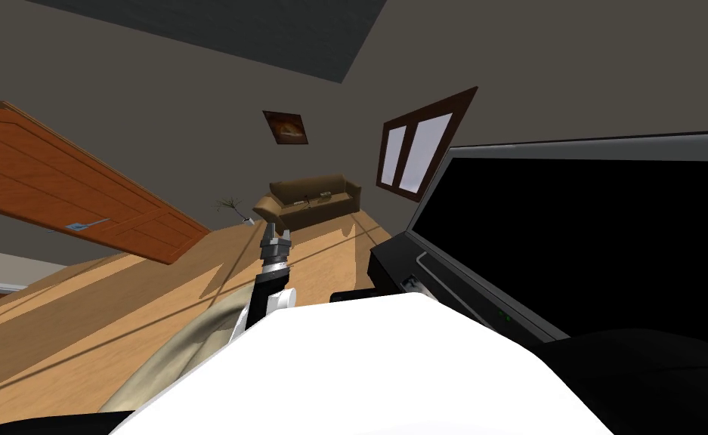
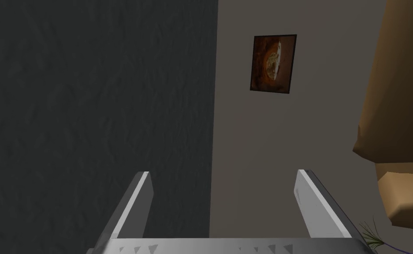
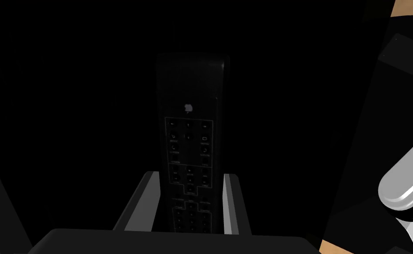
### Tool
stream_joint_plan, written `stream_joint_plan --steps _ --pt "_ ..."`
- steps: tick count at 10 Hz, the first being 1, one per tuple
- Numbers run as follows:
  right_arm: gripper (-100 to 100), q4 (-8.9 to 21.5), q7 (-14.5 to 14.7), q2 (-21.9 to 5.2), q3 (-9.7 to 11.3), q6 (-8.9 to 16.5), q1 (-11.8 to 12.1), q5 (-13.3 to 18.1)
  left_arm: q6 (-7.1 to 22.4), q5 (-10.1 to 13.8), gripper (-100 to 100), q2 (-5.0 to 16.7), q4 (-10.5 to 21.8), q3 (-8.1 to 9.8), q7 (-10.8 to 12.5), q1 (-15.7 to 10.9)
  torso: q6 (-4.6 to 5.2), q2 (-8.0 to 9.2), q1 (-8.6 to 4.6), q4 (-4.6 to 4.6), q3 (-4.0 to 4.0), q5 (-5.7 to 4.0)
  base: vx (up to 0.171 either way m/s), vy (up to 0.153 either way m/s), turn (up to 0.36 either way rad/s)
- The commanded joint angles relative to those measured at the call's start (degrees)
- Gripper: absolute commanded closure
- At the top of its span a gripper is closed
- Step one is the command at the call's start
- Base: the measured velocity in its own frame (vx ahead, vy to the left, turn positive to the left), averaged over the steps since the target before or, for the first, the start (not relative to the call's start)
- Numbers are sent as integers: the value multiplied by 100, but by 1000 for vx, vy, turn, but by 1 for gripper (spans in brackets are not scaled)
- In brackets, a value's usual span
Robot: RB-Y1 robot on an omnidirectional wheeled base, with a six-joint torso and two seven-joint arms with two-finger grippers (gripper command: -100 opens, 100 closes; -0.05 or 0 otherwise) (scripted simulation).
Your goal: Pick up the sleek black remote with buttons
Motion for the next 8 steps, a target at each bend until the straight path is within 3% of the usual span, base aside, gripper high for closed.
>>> stream_joint_plan --steps 1,2,3,6,7,8 --pt "100 0 0 0 0 0 0 0 0 0 0 0 0 0 0 0 0 0 0 0 0 0 0 0 0" --pt "0 0 0 0 0 0 0 0 0 0 0 0 0 0 0 0 0 0 0 0 0 0 0 0 0" --pt "100 -86 -42 -180 27 -137 71 -11 0 0 0 0 0 0 0 0 0 0 -1 0 0 0 28 49 -81" --pt "100 -149 -54 -355 17 -267 144 -29 0 0 0 -1 0 0 0 0 2 -9 26 -3 -6 6 26 66 -39" --pt "100 -159 -75 -314 32 -201 132 -23 0 0 0 -1 0 -1 0 0 1 -9 27 -3 -5 6 8 31 -10" --pt "0 -149 -66 -318 29 -226 131 -24 0 0 0 0 0 0 0 0 0 -5 17 -2 -3 4 2 6 0"
